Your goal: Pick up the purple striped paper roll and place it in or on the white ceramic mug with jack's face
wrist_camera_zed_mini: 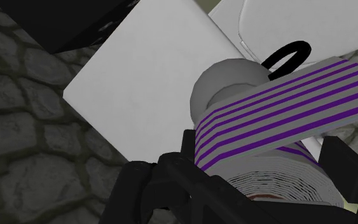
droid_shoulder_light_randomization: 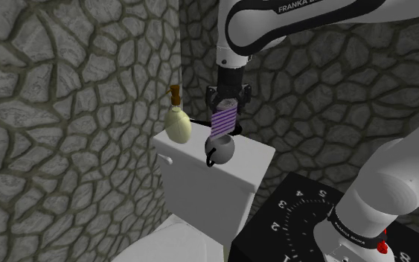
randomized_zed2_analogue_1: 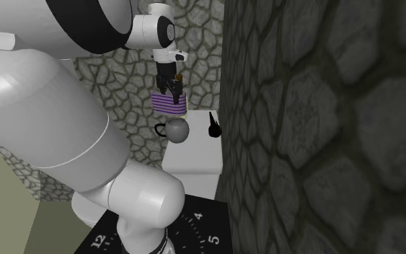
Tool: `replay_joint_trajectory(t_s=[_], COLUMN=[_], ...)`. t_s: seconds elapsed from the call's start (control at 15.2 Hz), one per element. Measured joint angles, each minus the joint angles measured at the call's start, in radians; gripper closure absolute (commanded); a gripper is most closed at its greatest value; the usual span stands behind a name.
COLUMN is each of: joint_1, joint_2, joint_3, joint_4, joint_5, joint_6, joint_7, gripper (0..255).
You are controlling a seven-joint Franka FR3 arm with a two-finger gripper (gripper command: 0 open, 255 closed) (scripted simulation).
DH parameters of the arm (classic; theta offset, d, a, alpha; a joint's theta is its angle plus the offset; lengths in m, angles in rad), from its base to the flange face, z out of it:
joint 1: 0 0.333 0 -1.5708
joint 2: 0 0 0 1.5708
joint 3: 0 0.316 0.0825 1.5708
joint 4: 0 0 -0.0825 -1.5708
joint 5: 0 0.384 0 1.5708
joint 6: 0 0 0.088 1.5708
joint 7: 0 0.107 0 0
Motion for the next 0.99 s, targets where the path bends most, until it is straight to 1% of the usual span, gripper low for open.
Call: replay_joint_trajectory(t_s=[0.53, 0.92, 0.99], joint_1=[0.002, 0.002, 0.002], joint_2=[0.023, 0.027, 0.027], joint_3=[0.010, 0.011, 0.011], joint_4=[-0.085, -0.091, -0.091], joint_5=[0.000, -0.001, -0.001], joint_6=[0.108, 0.119, 0.119], joint_7=[0.004, 0.005, 0.005], gripper=[255, 255, 0])
